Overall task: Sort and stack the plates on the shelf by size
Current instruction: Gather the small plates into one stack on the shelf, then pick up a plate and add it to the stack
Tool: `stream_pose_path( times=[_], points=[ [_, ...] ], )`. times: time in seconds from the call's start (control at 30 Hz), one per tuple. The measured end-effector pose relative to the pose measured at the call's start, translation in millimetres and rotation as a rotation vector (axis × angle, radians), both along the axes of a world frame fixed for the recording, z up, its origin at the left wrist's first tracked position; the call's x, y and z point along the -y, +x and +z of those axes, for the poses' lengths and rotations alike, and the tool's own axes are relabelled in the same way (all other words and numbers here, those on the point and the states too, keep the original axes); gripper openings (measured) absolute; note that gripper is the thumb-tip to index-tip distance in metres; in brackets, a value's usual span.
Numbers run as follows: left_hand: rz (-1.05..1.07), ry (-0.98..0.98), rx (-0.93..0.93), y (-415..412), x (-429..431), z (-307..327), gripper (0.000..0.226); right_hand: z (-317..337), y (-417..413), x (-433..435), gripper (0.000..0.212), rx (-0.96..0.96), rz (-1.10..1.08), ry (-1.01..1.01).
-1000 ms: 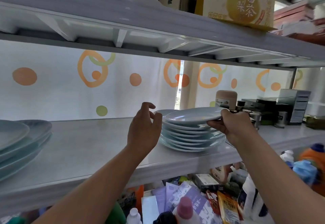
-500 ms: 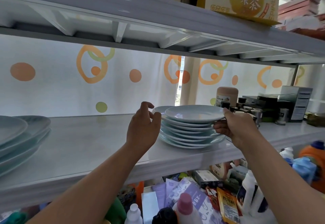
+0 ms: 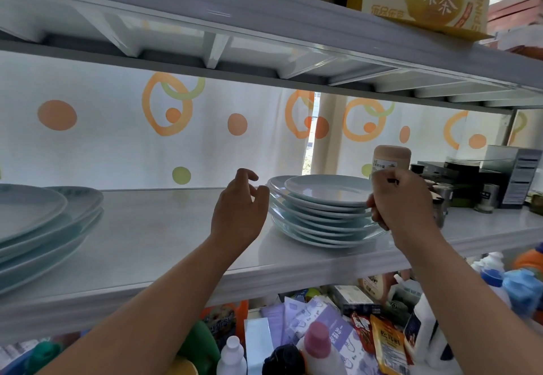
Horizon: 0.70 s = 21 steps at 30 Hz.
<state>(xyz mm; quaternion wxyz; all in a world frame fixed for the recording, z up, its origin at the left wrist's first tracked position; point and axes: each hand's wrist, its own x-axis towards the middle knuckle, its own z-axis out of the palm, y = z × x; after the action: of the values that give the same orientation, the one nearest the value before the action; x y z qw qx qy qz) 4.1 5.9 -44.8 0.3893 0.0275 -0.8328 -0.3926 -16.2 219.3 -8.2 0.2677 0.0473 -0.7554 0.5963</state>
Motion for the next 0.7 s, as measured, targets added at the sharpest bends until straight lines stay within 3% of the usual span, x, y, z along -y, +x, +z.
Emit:
stream_pose_path(
  times=[0.47, 0.7],
  points=[
    [0.205, -0.022, 0.012, 23, 86, -4, 0.019, -18, 5, 136, 0.014, 0.008, 0.445, 0.16],
    [0.322, -0.026, -0.016, 16, 114, -7, 0.021, -33, -28, 227, 0.018, 0.145, 0.621, 0.206]
  ],
)
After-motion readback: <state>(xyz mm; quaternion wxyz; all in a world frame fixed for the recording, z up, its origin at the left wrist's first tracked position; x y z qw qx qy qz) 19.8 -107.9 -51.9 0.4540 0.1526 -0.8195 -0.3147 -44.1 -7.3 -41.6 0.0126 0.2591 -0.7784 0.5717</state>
